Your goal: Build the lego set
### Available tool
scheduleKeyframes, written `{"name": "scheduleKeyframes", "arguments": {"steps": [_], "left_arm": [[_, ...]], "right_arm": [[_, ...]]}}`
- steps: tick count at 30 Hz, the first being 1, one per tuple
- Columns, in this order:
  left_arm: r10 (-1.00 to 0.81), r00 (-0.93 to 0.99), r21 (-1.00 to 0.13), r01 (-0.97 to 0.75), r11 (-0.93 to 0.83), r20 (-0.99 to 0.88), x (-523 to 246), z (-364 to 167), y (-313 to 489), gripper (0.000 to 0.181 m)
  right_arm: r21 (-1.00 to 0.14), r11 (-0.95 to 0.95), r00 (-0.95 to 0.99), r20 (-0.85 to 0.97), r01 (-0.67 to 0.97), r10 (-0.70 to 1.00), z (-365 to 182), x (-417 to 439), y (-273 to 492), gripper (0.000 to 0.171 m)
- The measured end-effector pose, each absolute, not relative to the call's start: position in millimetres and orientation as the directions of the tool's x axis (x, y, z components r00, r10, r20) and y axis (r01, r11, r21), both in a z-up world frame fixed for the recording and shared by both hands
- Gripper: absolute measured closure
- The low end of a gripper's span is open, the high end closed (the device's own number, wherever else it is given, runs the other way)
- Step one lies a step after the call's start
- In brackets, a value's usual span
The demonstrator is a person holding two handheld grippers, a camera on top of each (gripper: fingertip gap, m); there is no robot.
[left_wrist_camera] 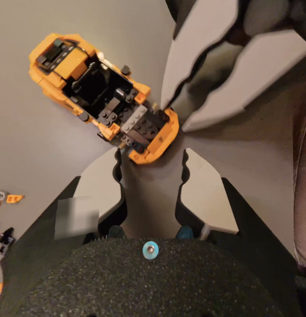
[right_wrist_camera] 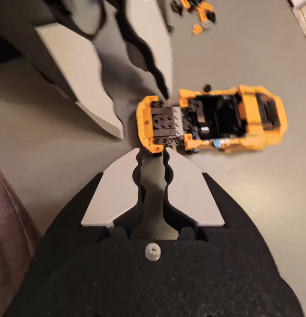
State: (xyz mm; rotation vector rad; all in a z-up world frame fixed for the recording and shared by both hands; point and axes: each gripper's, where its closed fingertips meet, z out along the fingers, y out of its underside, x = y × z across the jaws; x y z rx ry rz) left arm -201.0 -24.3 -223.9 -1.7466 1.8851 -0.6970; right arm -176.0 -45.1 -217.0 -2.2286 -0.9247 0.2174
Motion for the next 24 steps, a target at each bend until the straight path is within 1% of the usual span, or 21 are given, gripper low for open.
{"name": "scheduleKeyframes", "arguments": {"steps": [1,2,5,6,7,8,9,11,12,15,17,18,19,20,21,24], "left_arm": [[-0.998,-0.067,-0.645,-0.762,0.059,-0.013,-202.8,-225.4,-23.4,0.108],[-0.997,-0.068,-0.644,-0.763,0.066,-0.022,-204.1,-225.7,-23.3,0.108],[-0.995,-0.079,-0.653,-0.751,0.103,-0.067,-205.7,-225.8,-19.1,0.112],[-0.992,-0.092,-0.657,-0.744,0.125,-0.084,-206.2,-225.0,-17.4,0.117],[-0.989,-0.110,-0.662,-0.734,0.151,-0.103,-206.9,-224.2,-16.1,0.120],[-0.985,-0.123,-0.668,-0.723,0.173,-0.121,-207.6,-223.5,-13.8,0.120],[-0.983,-0.125,-0.675,-0.715,0.183,-0.134,-208.8,-223.0,-10.0,0.121],[-0.983,-0.085,-0.683,-0.710,0.173,-0.161,-213.1,-222.1,4.8,0.122],[-0.983,-0.050,-0.684,-0.712,0.158,-0.174,-216.1,-221.7,14.3,0.124],[-0.979,0.032,-0.694,-0.710,0.120,-0.203,-222.5,-220.3,35.6,0.125],[-0.977,0.059,-0.699,-0.708,0.104,-0.205,-224.1,-220.2,41.4,0.126],[-0.978,0.062,-0.701,-0.706,0.097,-0.198,-224.3,-220.2,41.5,0.126],[-0.979,0.065,-0.703,-0.705,0.094,-0.196,-224.8,-220.0,41.9,0.128],[-0.976,0.074,-0.703,-0.705,0.093,-0.203,-226.0,-219.7,44.1,0.133],[-0.976,0.080,-0.712,-0.697,0.089,-0.200,-226.0,-218.2,44.9,0.132],[-0.980,0.096,-0.736,-0.674,0.067,-0.177,-223.6,-214.2,47.6,0.130]], "right_arm": [[-0.673,-0.464,0.708,0.127,0.576,0.695,-217.2,-187.6,-48.6,0.142],[-0.670,-0.433,0.678,0.144,0.603,0.721,-216.9,-194.5,-51.2,0.140],[-0.689,-0.313,0.539,0.135,0.654,0.831,-199.7,-200.6,-59.4,0.141],[-0.708,-0.240,0.489,0.168,0.665,0.856,-186.8,-198.0,-58.4,0.141],[-0.717,-0.164,0.465,0.245,0.678,0.851,-172.7,-189.1,-50.0,0.139],[-0.695,-0.098,0.439,0.332,0.712,0.835,-162.7,-175.3,-39.2,0.133],[-0.654,-0.063,0.410,0.393,0.754,0.823,-158.9,-158.8,-28.1,0.122],[-0.581,-0.100,0.375,0.376,0.808,0.847,-168.9,-127.6,-11.1,0.089],[-0.564,-0.129,0.383,0.360,0.816,0.850,-176.1,-113.6,0.2,0.079],[-0.551,-0.178,0.382,0.280,0.815,0.881,-204.5,-93.2,23.9,0.064],[-0.568,-0.215,0.384,0.196,0.795,0.902,-220.5,-96.0,31.3,0.065],[-0.591,-0.233,0.391,0.153,0.772,0.908,-223.6,-100.1,34.2,0.073],[-0.617,-0.242,0.383,0.105,0.749,0.918,-224.3,-104.8,33.6,0.087],[-0.640,-0.239,0.394,0.109,0.730,0.913,-224.0,-106.2,38.7,0.087],[-0.653,-0.237,0.400,0.110,0.719,0.910,-223.8,-105.3,42.1,0.087],[-0.624,-0.256,0.421,0.131,0.739,0.897,-224.2,-90.7,53.4,0.087]]}}
